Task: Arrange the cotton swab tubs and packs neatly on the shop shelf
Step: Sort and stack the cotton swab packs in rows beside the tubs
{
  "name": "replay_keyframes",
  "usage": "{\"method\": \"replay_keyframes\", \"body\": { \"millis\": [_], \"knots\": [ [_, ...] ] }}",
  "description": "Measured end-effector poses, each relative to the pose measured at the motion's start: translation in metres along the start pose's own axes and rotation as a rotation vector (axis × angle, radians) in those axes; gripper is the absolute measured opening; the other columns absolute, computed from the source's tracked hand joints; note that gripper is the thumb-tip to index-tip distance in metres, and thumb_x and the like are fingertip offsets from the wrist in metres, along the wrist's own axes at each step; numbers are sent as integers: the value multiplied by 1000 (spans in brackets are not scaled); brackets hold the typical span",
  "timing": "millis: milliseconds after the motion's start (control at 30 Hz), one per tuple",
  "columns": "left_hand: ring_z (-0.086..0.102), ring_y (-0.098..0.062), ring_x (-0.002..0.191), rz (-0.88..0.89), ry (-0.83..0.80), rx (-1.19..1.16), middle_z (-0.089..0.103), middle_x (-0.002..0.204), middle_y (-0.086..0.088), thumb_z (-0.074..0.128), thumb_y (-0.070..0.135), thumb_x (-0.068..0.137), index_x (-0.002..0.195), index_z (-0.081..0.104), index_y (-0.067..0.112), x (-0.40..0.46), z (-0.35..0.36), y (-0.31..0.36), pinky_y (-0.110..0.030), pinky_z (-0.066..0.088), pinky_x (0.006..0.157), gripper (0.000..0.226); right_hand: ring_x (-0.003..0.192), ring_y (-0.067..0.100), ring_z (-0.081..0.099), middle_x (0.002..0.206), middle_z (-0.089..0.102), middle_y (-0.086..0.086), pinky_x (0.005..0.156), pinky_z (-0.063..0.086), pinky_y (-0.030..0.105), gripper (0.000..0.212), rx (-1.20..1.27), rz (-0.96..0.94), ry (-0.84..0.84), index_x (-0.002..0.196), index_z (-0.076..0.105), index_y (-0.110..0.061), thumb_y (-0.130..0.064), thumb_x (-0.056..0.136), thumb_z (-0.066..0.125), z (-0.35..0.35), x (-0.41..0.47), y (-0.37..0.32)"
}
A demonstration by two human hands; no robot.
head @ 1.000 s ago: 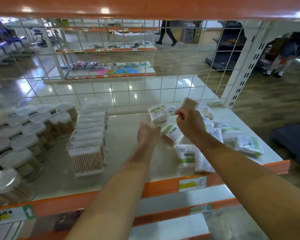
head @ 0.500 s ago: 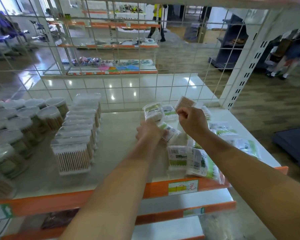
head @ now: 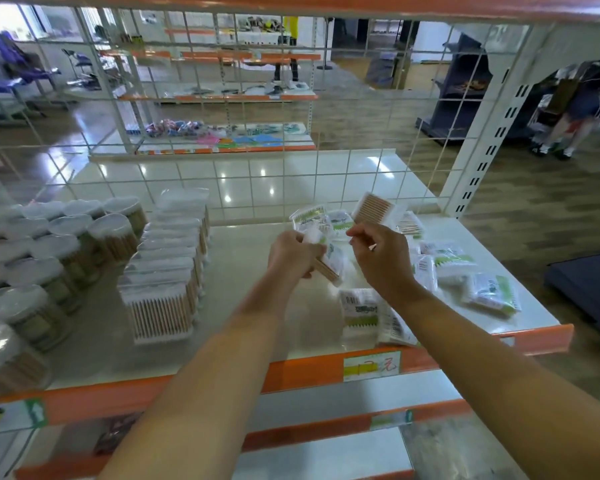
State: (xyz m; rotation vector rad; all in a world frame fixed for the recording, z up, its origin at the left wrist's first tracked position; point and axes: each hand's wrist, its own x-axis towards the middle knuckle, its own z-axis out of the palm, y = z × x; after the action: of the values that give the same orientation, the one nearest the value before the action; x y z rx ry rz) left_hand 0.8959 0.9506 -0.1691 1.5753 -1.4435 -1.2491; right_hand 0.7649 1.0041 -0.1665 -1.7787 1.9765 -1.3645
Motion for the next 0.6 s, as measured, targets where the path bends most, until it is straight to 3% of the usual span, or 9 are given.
{"method": "replay_keyframes", "body": {
  "millis": [67, 167, 300, 367, 467, 600],
  "knots": [
    [59, -18, 58, 22, 32, -80, 63, 75, -8, 68, 14, 79, 92, 56, 13, -7, -9, 5, -34, 56, 61, 18, 77, 10, 58, 89, 70, 5, 69, 41, 4, 18, 20, -88, 23, 93, 70, -5, 2, 83, 57, 3, -13, -9],
    [62, -17, 65, 59, 66, -141, 61, 82, -5, 65, 14, 80, 101, 49, 17, -17, -24, 12, -32, 56, 59, 27, 81, 16, 57, 96, 65, 7, 71, 49, 28, 19, -50, -130, -33, 101, 66, -6, -4, 84, 60, 13, -30, -24],
    [64, -18, 70, 124, 88, -122, 59, 94, -7, 63, 17, 79, 110, 48, 15, -33, -40, 16, -29, 56, 53, 34, 95, 27, 55, 107, 56, 11, 70, 39, 27, 43, -232, -174, -125, 113, 59, -9, -27, 77, 72, 31, -46, -45],
    [62, -17, 68, 151, 98, -102, 60, 96, -7, 63, 17, 78, 115, 48, 14, -40, -46, 15, -26, 51, 50, 40, 102, 24, 50, 113, 51, 8, 77, 39, 29, 51, -290, -178, -149, 120, 52, -11, -36, 78, 69, 36, -50, -54],
    [58, -15, 77, 209, 127, -13, 57, 100, -2, 62, 21, 79, 117, 47, 16, -47, -55, 13, -27, 48, 59, 42, 104, 24, 50, 113, 52, 7, 79, 38, 29, 47, -306, -196, -107, 118, 52, -11, -38, 82, 65, 40, -51, -63],
    [59, -15, 83, 314, 149, 100, 58, 98, -1, 60, 31, 83, 116, 53, 17, -55, -68, 10, -29, 51, 67, 37, 84, 30, 62, 93, 62, 10, 61, 45, 31, 29, -221, -266, -31, 95, 62, -4, -24, 77, 73, 43, -52, -70]
  ]
}}
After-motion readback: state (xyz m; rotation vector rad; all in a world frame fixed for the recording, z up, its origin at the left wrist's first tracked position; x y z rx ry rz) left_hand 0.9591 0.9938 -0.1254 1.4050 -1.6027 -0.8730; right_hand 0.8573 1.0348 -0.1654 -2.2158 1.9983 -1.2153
